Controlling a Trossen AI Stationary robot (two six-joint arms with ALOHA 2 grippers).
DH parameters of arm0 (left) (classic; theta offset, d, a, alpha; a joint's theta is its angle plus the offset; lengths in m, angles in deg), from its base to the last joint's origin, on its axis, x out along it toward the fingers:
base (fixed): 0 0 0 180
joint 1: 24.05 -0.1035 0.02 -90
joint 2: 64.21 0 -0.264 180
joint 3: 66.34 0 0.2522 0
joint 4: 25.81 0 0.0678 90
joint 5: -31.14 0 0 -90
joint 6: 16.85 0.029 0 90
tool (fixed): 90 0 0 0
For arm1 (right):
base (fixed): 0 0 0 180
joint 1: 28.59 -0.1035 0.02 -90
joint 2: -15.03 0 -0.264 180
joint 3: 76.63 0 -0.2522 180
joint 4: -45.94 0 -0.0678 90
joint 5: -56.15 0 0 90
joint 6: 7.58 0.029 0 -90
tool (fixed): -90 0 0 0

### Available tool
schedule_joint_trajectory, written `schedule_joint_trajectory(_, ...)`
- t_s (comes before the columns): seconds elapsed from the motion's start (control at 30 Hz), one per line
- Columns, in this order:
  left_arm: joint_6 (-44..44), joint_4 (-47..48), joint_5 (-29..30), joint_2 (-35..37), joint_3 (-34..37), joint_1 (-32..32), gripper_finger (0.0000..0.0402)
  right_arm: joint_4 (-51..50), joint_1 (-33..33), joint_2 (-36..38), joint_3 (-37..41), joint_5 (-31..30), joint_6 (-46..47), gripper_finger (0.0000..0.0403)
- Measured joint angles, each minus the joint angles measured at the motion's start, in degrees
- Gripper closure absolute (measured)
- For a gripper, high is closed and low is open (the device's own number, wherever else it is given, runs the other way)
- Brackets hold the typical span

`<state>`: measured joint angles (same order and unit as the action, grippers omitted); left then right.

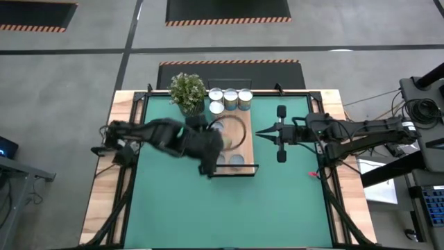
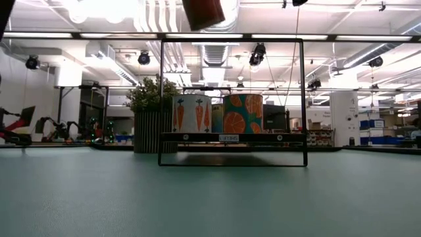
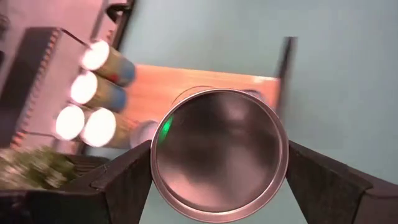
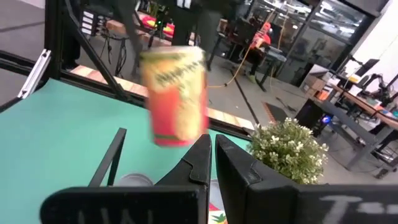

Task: Pick and place cans onto a shelf
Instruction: Put the canned pineapples on the shelf

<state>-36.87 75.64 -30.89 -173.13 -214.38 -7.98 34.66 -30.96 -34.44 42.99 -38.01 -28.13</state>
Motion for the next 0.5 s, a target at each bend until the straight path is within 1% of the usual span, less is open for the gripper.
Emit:
schedule_joint_trajectory(0.1,6.8,-1.8,-0.3,-0.7,0.0,-4.5,0.0092,0.0,0.0,0.9,0.6,0.1,0.0,0.039)
schedule_joint_trajectory(0.23,13.2,-7.5,-0.4,-1.6,0.1,-10.4,0.0091,-0.2,0.0,1.4,0.9,0.1,0.0,0.039)
schedule_joint_trajectory(0.37,16.4,-11.2,-1.0,-3.4,0.0,-16.2,0.0091,-1.0,0.0,1.5,0.9,0.1,0.0,0.039)
schedule_joint_trajectory(0.5,16.6,-12.7,-5.6,-5.9,0.0,-21.6,0.009,-2.9,0.0,2.0,0.9,0.1,0.1,0.039)
